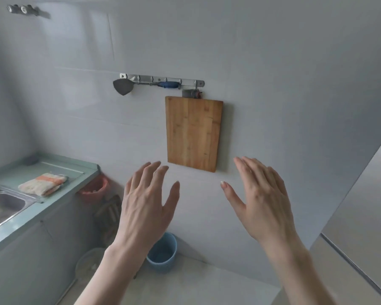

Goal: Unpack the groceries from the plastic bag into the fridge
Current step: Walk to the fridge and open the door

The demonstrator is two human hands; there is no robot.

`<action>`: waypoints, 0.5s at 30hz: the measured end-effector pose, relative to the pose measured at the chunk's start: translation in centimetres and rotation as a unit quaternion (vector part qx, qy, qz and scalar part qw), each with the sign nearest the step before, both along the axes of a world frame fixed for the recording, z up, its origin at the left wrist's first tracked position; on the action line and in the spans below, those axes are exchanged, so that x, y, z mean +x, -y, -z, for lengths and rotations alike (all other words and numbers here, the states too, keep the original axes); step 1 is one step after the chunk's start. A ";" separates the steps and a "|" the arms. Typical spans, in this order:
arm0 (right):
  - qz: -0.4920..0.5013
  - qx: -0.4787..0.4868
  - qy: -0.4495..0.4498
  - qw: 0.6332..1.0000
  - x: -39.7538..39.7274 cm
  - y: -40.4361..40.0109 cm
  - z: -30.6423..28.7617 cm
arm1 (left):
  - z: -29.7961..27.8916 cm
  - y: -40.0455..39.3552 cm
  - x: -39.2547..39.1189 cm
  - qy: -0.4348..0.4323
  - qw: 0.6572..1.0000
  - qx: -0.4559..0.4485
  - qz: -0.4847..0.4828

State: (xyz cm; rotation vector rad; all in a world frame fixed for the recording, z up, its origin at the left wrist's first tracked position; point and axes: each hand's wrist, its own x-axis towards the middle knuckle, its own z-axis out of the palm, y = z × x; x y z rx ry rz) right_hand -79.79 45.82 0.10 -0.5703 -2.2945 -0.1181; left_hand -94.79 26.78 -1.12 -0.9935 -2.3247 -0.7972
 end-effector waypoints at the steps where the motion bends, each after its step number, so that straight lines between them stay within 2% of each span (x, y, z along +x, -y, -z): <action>1: 0.011 -0.002 0.002 1.000 0.3 -0.8 -0.1 | 0.1 -1.2 -0.2 -0.002 1.000 -0.005 0.014; 7: 0.085 -0.024 -0.016 0.996 3.5 -5.2 -0.1 | 0.6 -8.8 -0.8 -0.017 0.993 -0.005 0.116; 15: 0.260 -0.015 0.009 0.966 7.6 -8.6 0.8 | 2.1 -18.9 -0.6 -0.016 0.960 0.004 0.280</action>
